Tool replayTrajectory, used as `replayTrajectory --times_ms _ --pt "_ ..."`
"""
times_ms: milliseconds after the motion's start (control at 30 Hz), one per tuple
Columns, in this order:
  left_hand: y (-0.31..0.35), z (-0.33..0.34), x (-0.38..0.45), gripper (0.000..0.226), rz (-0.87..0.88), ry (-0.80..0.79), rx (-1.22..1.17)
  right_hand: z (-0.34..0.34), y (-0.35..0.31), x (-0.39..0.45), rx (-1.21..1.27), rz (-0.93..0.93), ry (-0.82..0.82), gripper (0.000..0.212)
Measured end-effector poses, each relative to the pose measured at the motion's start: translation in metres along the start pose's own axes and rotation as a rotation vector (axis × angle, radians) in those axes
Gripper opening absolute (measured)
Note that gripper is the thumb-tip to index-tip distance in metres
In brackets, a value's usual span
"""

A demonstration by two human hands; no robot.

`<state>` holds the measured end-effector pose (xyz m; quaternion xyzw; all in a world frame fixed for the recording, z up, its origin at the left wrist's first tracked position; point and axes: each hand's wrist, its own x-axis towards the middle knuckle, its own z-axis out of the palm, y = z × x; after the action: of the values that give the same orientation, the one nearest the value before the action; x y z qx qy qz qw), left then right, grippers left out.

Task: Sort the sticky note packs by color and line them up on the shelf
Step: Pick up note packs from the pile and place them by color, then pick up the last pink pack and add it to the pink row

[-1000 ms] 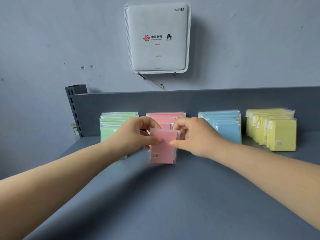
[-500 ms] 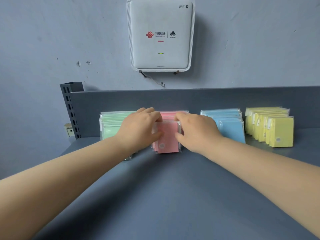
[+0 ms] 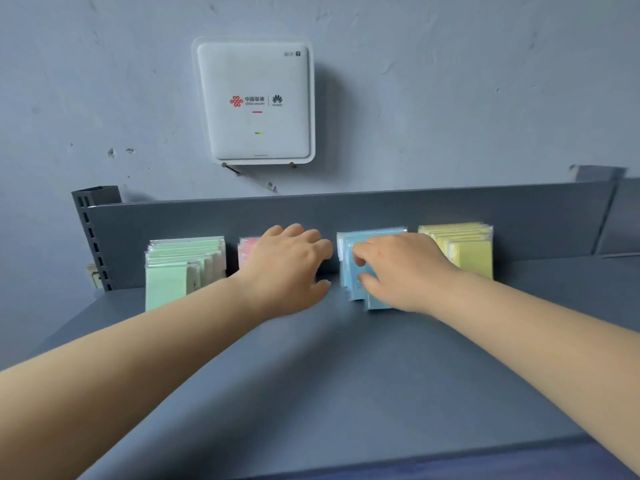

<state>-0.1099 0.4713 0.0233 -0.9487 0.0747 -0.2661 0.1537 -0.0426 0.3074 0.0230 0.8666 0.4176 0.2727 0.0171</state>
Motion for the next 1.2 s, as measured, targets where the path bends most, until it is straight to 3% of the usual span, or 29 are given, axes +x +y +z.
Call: replayTrajectory --times_ms 233,600,1200 --pt "0.109 -0.016 0.049 0.041 0.132 -0.043 -0.006 -0.024 0.08 -0.086 -0.128 0.02 -0.163 0.017" --pt "0.276 -0.035 0.111 0.042 0.279 0.015 -0.076 -0.045 0.19 -0.224 -0.271 0.165 -0.215 0.022" --pt "0.434 -0.001 0.256 0.042 0.503 0.016 -0.158 -0.043 0.358 -0.323 -0.308 0.491 -0.339 0.027"
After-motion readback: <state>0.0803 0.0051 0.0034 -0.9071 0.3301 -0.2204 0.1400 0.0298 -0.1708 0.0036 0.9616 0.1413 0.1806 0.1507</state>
